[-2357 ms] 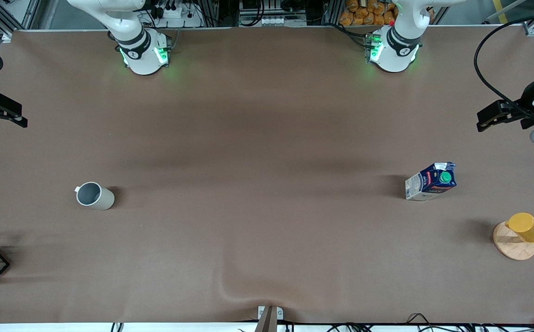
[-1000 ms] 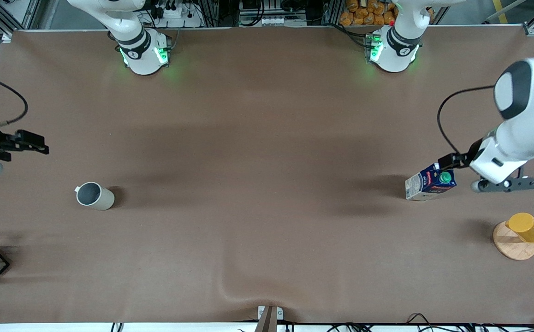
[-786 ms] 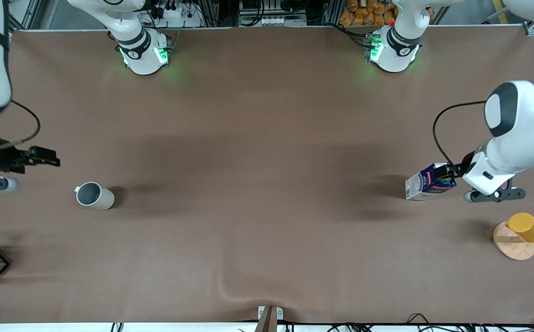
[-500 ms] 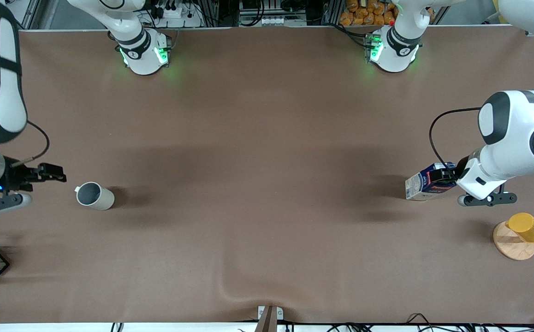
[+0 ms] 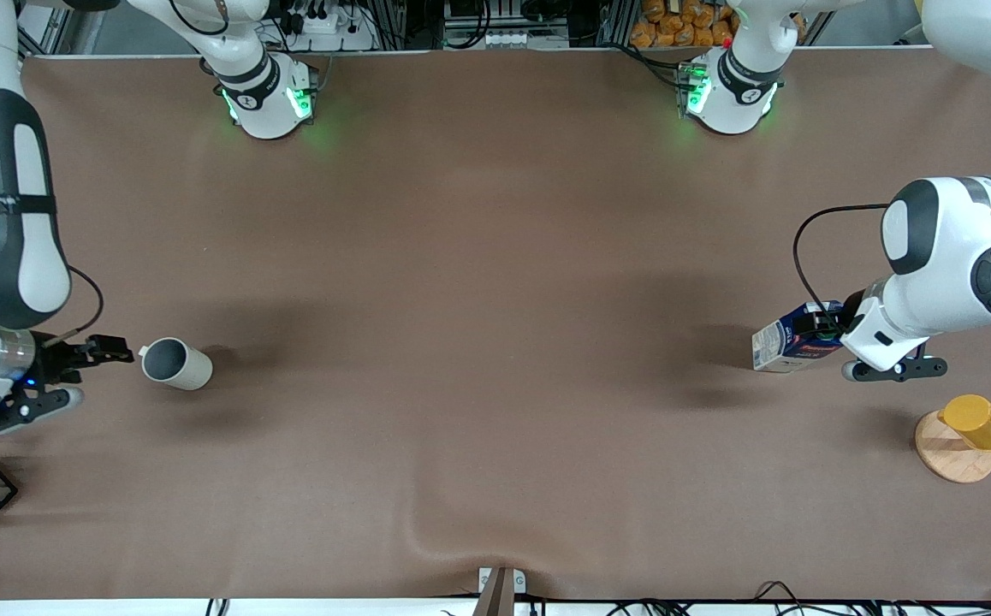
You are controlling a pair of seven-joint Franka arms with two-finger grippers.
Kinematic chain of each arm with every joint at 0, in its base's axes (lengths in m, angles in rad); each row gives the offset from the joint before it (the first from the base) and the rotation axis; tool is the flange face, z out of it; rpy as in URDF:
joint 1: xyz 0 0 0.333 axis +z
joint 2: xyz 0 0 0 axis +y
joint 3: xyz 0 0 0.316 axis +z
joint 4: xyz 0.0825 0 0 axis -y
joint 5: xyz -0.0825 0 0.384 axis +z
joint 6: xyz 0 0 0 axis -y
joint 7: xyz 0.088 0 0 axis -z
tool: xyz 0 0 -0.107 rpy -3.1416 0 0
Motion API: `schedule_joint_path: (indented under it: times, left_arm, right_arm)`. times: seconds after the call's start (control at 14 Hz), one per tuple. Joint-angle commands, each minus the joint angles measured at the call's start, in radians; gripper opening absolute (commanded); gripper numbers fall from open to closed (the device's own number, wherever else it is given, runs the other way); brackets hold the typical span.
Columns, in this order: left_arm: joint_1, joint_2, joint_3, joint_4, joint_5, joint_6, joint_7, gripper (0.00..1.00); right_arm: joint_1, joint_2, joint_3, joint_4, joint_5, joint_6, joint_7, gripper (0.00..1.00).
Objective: Place milk next to cup
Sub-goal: 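Grasp the milk carton with the left gripper while the right gripper grasps the mug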
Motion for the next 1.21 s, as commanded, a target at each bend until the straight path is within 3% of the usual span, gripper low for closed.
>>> schedule_joint_path:
  times: [0.0,0.07,0.14,0.21,0.29,0.43,0.79,1.07,1.14]
  left_arm:
    - [0.001,-0.003,-0.001,-0.003,-0.003,-0.009,0.030,0.75]
    - [0.001,0.000,-0.001,-0.003,-0.003,-0.009,0.027,0.62]
    - [0.001,0.001,-0.001,-0.003,-0.003,-0.009,0.027,0.43]
    - [0.000,0.001,-0.001,0.000,-0.003,-0.009,0.030,0.35]
    - [-0.002,0.001,-0.001,0.003,-0.003,-0.009,0.026,0.35]
    - [-0.005,0.000,-0.001,0.009,-0.003,-0.009,0.032,0.14]
    - [-0.006,-0.015,-0.005,0.090,-0.003,-0.084,0.036,0.10]
    - [-0.022,-0.018,-0.041,0.236,-0.015,-0.279,0.038,0.10]
    - [-0.019,-0.025,-0.057,0.253,-0.017,-0.303,0.036,0.10]
  right_arm:
    - [-0.003,0.057,0.007,0.012,0.049,0.018,-0.051,0.94]
    - [-0.005,0.077,0.007,0.012,0.060,0.044,-0.083,0.93]
    - [-0.005,0.088,0.007,0.012,0.063,0.061,-0.111,0.90]
    - [-0.008,0.098,0.007,0.012,0.064,0.063,-0.120,0.89]
    - [-0.003,0.102,0.007,0.012,0.063,0.064,-0.122,0.88]
    - [0.000,0.106,0.005,0.011,0.063,0.072,-0.132,0.84]
    - [-0.003,0.119,0.005,-0.006,0.054,0.095,-0.261,0.83]
    - [-0.008,0.126,0.005,-0.040,0.054,0.158,-0.352,0.65]
    - [-0.007,0.126,0.005,-0.041,0.054,0.158,-0.352,0.53]
